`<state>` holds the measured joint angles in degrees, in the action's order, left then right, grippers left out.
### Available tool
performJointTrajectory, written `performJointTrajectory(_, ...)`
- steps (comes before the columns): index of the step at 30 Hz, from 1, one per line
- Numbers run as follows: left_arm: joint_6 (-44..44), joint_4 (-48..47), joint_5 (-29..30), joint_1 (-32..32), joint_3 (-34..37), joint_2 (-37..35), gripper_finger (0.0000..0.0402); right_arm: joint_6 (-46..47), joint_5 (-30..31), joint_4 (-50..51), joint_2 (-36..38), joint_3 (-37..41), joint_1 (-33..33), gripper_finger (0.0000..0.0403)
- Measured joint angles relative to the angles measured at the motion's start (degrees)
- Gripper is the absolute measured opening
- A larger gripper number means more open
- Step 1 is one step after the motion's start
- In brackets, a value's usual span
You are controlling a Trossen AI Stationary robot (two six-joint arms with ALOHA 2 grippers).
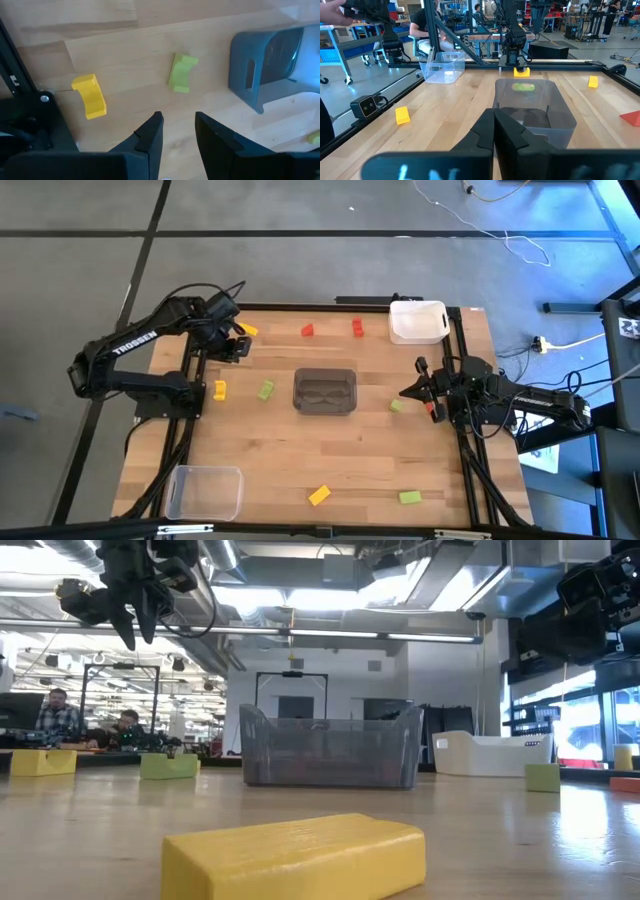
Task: Sort & place blocks by color
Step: Put the top left green block into the transparent bin
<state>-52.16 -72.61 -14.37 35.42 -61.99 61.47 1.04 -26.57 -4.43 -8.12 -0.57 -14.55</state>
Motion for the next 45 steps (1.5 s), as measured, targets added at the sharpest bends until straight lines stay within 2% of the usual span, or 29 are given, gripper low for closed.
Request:
performJointTrajectory(7, -6.1, 0.8, 1.4, 0.0, 0.0, 0.0, 0.0127, 0.0, 0.0, 0.0, 0.0, 0.0, 0.0, 0.0005)
performJointTrajectory(15, -4.0, 3.1, 6.5, 0.0, 0.0, 0.0, 0.0217, 0.0, 0.0, 0.0, 0.0, 0.0, 0.0, 0.0005)
performJointTrajectory(20, 8.3, 5.0, 10.3, 0.3, 0.0, 0.0, 0.0254, 0.0, 0.0, 0.0, 0.0, 0.0, 0.0, 0.0005)
performJointTrajectory(26, 22.4, 10.9, 10.3, 2.8, 0.0, 0.3, 0.0253, 0.0, 0.0, 0.0, 0.0, 0.0, 0.0, 0.0005)
performJointTrajectory(32, 40.6, 11.7, 10.0, 5.9, 0.0, 4.8, 0.0252, 0.0, 0.0, 0.0, 0.0, 0.0, 0.0, 0.0005)
performJointTrajectory(36, 42.1, 12.1, 8.5, 7.6, 0.0, 9.1, 0.0252, 0.0, 0.0, 0.0, 0.0, 0.0, 0.0, 0.0005)
performJointTrajectory(40, 39.5, 11.5, 0.4, 7.2, 0.0, 12.4, 0.0252, 0.0, 0.0, 0.0, 0.0, 0.0, 0.0, 0.0005)
performJointTrajectory(42, 41.1, 11.8, -2.5, 6.4, 0.0, 13.4, 0.0252, 0.0, 0.0, 0.0, 0.0, 0.0, 0.0, 0.0005)
performJointTrajectory(45, 46.9, 11.8, -1.4, 5.1, 0.0, 14.9, 0.0252, 0.0, 0.0, 0.0, 0.0, 0.0, 0.0, 0.0005)
